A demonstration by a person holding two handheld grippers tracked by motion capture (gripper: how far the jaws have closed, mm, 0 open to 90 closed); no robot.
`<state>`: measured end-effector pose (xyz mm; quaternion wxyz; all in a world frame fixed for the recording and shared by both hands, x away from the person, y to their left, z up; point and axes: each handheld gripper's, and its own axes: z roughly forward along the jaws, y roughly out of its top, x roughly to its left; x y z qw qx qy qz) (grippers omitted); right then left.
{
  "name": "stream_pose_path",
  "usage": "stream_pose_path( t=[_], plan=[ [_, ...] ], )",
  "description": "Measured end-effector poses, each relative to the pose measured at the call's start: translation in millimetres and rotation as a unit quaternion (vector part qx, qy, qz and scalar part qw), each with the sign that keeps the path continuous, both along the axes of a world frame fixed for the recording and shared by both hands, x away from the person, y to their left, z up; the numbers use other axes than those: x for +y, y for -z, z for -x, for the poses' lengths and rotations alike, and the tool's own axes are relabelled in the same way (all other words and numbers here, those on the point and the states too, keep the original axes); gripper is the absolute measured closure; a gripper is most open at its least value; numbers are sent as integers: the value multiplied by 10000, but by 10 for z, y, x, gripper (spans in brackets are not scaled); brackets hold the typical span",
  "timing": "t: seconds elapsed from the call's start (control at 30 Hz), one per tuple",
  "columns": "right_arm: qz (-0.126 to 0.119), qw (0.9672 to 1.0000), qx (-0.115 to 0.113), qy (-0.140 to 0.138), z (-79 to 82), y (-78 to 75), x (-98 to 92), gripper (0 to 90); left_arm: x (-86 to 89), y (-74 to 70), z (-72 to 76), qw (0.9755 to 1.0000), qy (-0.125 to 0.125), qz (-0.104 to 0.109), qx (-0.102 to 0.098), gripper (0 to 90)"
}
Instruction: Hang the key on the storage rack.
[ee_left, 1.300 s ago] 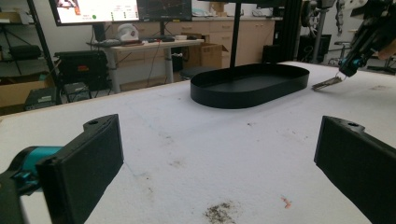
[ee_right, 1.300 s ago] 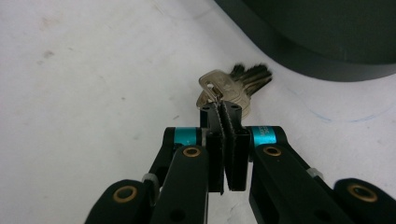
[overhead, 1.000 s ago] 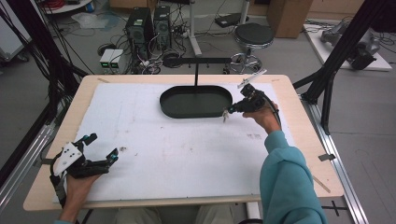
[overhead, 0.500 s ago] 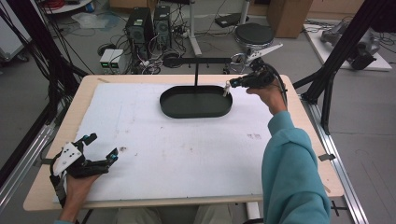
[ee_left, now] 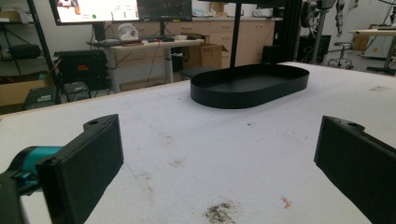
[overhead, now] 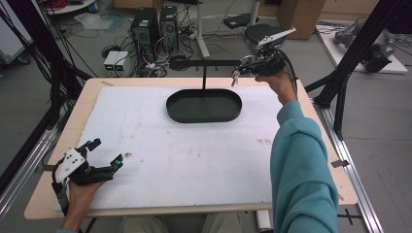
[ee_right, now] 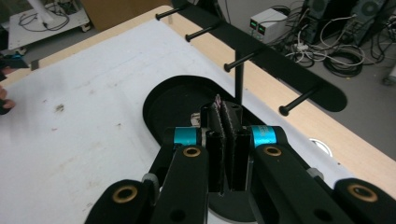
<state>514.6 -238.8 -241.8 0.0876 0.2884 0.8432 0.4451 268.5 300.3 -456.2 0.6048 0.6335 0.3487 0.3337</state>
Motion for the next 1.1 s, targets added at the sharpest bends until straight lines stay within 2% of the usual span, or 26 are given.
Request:
stream_pose_path(
  t=[0.1,0.2,0.23,0.33,0.37,0.7,0.93,1.1],
  plan=[
    [17,10000,54,23,-58,-27,10,891,1,-1,0,10000,4,-7,3,17],
    [-7,10000,-30,9,-99,-36,12,890,0,-1,-1,10000,3,-10,4,17],
    [-18,10000,6,44,-104,-35,10,890,0,-1,-1,10000,3,-10,7,17],
    [20,9999,90,91,-128,-7,9,890,2,-2,0,10000,10,-32,15,17],
    [67,9999,42,78,-143,5,7,890,3,-2,0,10000,9,-38,11,17],
    [231,9994,175,201,-240,113,57,890,2,-2,0,10000,13,-33,13,17],
    [376,9986,200,310,-311,186,84,889,1,-1,-1,10000,14,-13,13,17],
    [390,9984,203,364,-344,215,78,889,3,-2,0,10000,17,-29,15,17]
  ],
)
